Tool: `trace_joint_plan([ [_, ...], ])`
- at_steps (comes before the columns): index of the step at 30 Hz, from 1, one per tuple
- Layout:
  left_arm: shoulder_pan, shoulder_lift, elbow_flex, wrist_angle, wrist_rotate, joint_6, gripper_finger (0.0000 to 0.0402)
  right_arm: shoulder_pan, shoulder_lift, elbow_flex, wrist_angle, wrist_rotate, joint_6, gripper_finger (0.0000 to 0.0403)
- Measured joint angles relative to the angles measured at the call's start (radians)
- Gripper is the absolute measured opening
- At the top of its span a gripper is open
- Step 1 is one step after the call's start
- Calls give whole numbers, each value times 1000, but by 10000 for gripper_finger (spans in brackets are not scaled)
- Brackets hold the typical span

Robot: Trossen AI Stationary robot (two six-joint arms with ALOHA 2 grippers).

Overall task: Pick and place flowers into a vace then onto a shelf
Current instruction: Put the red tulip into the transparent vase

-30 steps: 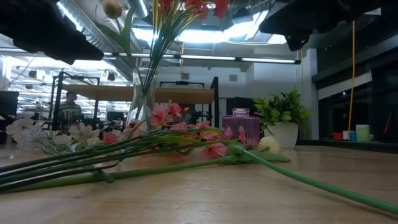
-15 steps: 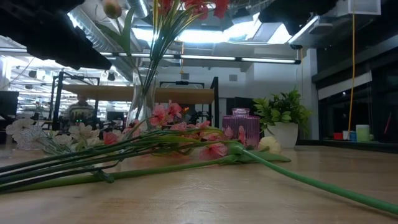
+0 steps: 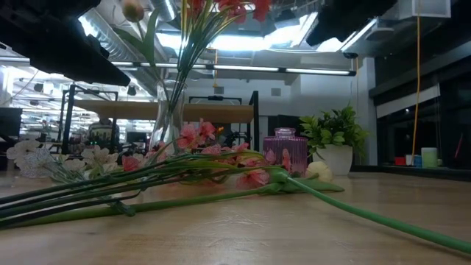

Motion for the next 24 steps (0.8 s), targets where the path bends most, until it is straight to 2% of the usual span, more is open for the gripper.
trace_joint_plan([
  [5, 0, 0, 0, -15, -1, 0, 8, 5, 87, 109, -64, -4, -7, 4],
  [12, 0, 0, 0, -30, -4, 0, 4, 8, 176, 199, -76, -30, -84, 31],
  [24, 0, 0, 0, -28, -4, 0, 2, 8, 232, 210, -144, -30, -31, 110],
])
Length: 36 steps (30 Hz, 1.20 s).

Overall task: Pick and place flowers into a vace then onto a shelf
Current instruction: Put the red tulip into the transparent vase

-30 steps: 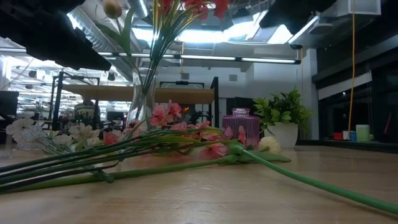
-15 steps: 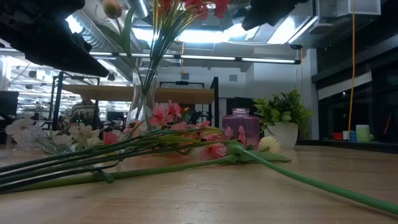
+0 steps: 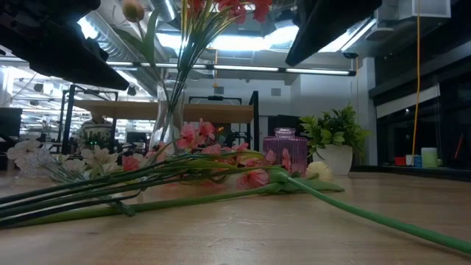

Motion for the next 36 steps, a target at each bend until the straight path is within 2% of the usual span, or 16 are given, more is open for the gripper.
trace_joint_plan([
  [6, 0, 0, 0, 0, 0, 0, 7, 0, 2, 0, -8, 1, -30, 129],
  [20, 0, 0, 0, 1, -3, 0, 8, -6, 36, -9, -49, -1, -82, 130],
  [26, 0, 0, 0, 2, -4, -3, 4, -43, 89, -9, -48, -102, -130, 130],
  [36, 0, 0, 0, 1, -6, -2, 8, -68, 104, -9, 27, -134, -158, 130],
])
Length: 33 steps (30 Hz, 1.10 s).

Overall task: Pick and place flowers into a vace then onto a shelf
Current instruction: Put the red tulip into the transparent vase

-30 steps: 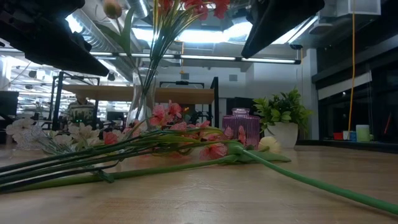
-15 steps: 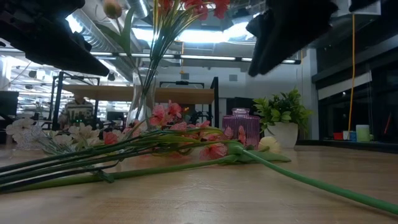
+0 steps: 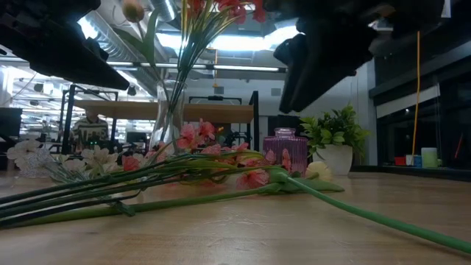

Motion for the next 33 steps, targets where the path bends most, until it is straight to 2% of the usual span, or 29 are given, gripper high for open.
trace_joint_plan([
  [4, 0, 0, 0, 0, -2, 0, 5, 0, 10, 0, 32, -48, 85, 130],
  [16, 0, 0, 0, 0, -2, 2, 4, 0, 107, 0, 59, -47, 292, 130],
  [23, 0, 0, 0, 0, -2, 2, 6, 3, 108, 0, 60, -47, 506, 130],
  [33, 0, 0, 0, 0, -2, 1, 3, 20, 116, 0, 65, -45, 708, 130],
])
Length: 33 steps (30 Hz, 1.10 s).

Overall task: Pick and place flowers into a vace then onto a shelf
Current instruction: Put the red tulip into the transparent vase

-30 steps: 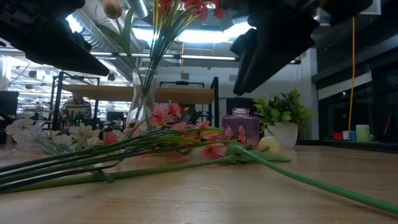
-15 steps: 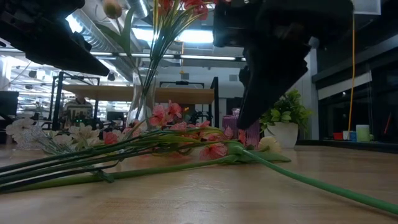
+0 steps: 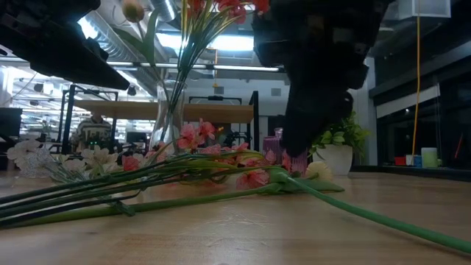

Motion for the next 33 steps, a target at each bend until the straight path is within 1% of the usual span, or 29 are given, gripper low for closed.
trace_joint_plan([
  [6, 0, 0, 0, 0, 0, 0, 8, 26, 26, 0, 11, 1, 79, 113],
  [9, 0, 0, 0, 0, 0, -1, 7, 29, 27, 0, 15, 30, 91, 104],
  [13, 0, 0, 0, 1, 3, -2, 4, 26, 27, 0, 18, 34, 116, 96],
  [22, 0, 0, 0, 2, 4, -1, 5, 26, 31, 0, 23, 38, 147, 94],
  [25, 0, 0, 0, 2, 4, -1, 4, 26, 33, 0, 24, 63, 158, 94],
  [28, 0, 0, 0, 2, 4, 0, 5, 26, 46, 0, 27, 79, 158, 94],
  [33, 0, 0, 0, 1, 4, 0, 5, 26, 84, 0, 56, 69, 155, 94],
])
